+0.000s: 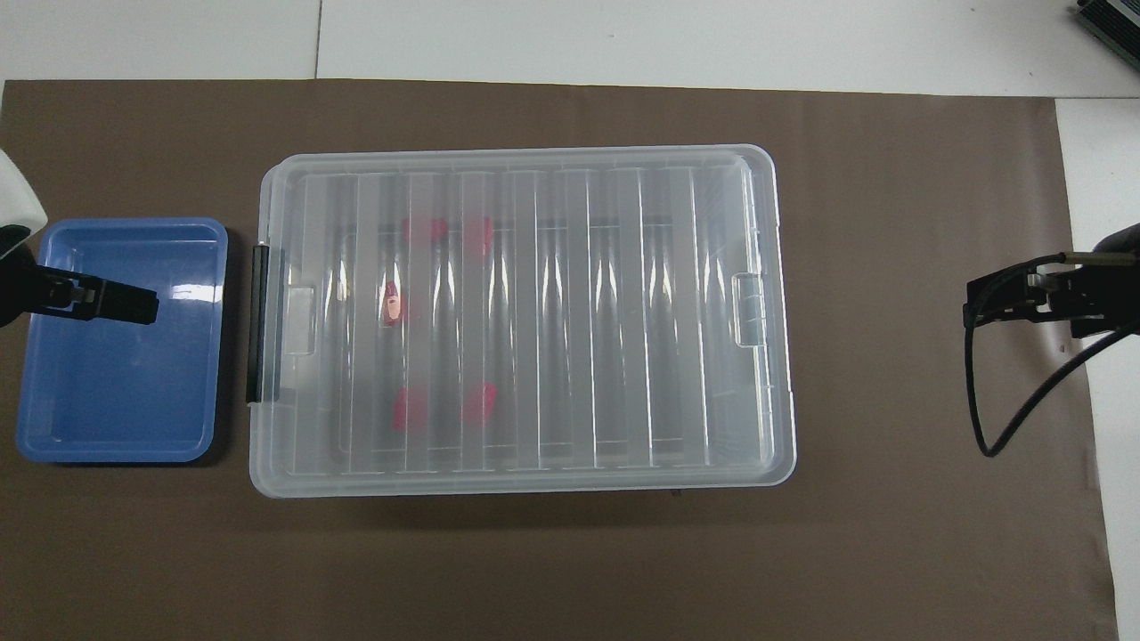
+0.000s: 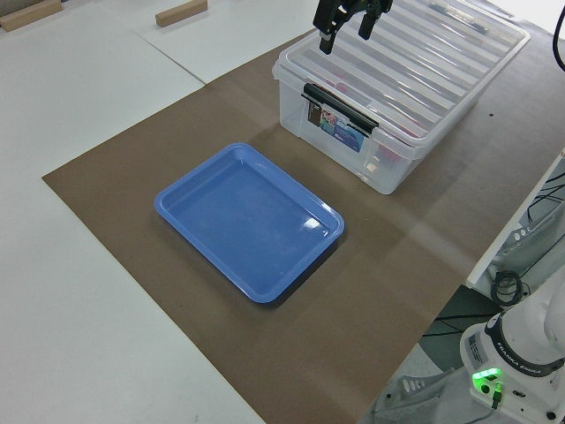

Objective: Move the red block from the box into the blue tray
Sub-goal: 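Move the right gripper to the edge of the clear lid, then slide the clear lid away from the tray with the right gripper, then reach the left gripper into the open box toward a red block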

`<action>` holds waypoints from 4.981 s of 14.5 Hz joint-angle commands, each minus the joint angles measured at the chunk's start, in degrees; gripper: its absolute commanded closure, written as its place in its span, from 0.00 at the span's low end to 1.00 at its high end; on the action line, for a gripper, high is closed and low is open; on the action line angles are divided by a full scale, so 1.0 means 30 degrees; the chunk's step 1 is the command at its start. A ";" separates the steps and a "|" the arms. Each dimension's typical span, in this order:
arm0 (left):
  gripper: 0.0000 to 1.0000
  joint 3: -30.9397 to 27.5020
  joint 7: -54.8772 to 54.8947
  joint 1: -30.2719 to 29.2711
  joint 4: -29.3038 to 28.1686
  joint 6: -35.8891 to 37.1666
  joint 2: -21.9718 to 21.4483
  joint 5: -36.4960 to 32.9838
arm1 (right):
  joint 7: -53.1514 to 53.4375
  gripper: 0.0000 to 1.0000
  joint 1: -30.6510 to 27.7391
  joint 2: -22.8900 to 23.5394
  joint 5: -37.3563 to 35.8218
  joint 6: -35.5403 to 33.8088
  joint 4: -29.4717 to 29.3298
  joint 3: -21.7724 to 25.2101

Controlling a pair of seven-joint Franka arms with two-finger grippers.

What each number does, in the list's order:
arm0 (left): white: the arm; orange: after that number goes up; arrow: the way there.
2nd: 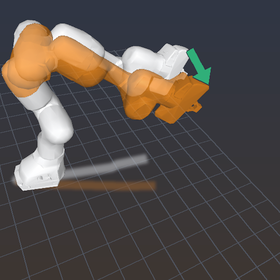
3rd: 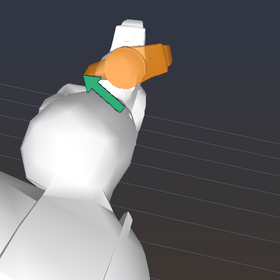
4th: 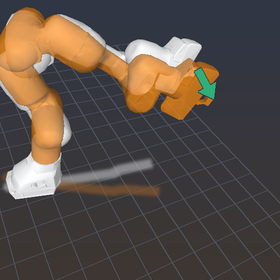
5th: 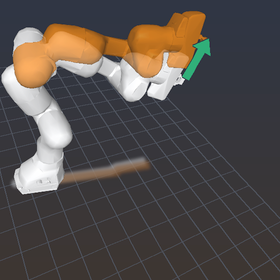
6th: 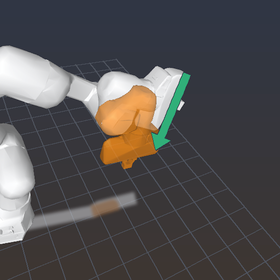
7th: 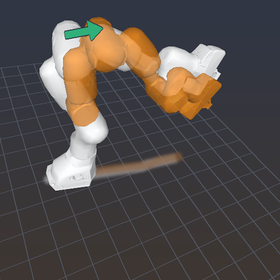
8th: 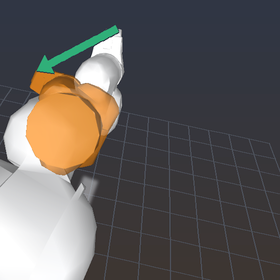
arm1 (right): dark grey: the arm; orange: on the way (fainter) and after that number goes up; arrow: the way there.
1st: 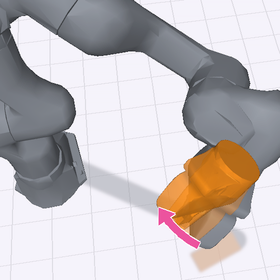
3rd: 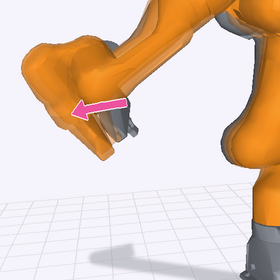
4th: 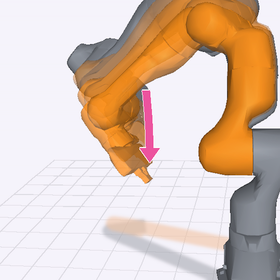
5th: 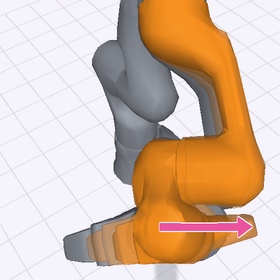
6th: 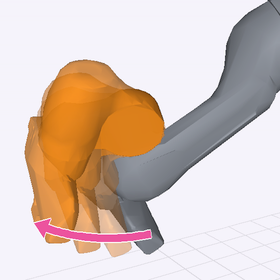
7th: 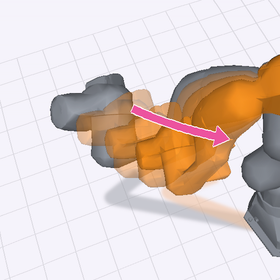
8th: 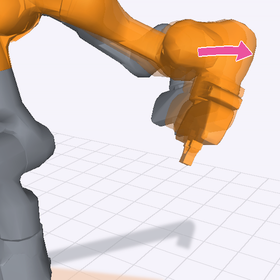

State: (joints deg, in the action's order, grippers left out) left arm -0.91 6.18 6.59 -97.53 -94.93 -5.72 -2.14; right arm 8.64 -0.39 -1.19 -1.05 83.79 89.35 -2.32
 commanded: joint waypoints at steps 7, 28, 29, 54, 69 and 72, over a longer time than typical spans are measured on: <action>0.00 0.0009 0.0080 -0.0059 -0.0040 0.0119 -0.0173 0.0127 | 0.0048 0.00 -0.0307 -0.0831 0.0087 0.0512 0.1296 -0.0019; 0.00 0.0009 0.0080 -0.0059 -0.0040 0.0120 -0.0173 0.0127 | 0.2098 0.02 0.2357 0.0484 0.1582 1.1033 0.6633 -0.0165; 0.00 0.0010 0.0080 -0.0059 -0.0040 0.0119 -0.0173 0.0127 | 0.2274 0.03 0.2532 0.0601 0.1582 1.1091 0.6720 -0.0165; 0.00 0.0009 0.0080 -0.0059 -0.0040 0.0149 -0.0173 0.0127 | 0.0491 0.00 0.0780 0.0954 0.1552 1.0302 0.7658 -0.0106; 0.00 0.0390 -1.0378 0.2487 -0.2613 -0.3479 -0.1108 0.0157 | -0.4224 0.00 -0.3793 0.0807 0.1290 0.9334 0.7570 0.0011; 0.00 0.0361 -1.1426 0.3191 -0.3114 -0.4300 -0.0876 0.0157 | -0.5367 0.00 -0.4262 0.0836 0.1230 0.9363 0.7570 0.0011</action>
State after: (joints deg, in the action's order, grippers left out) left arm 1.03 -25.08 14.33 -103.53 -104.89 -6.56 -2.13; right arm -4.25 -11.60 2.49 3.03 112.63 111.13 -2.01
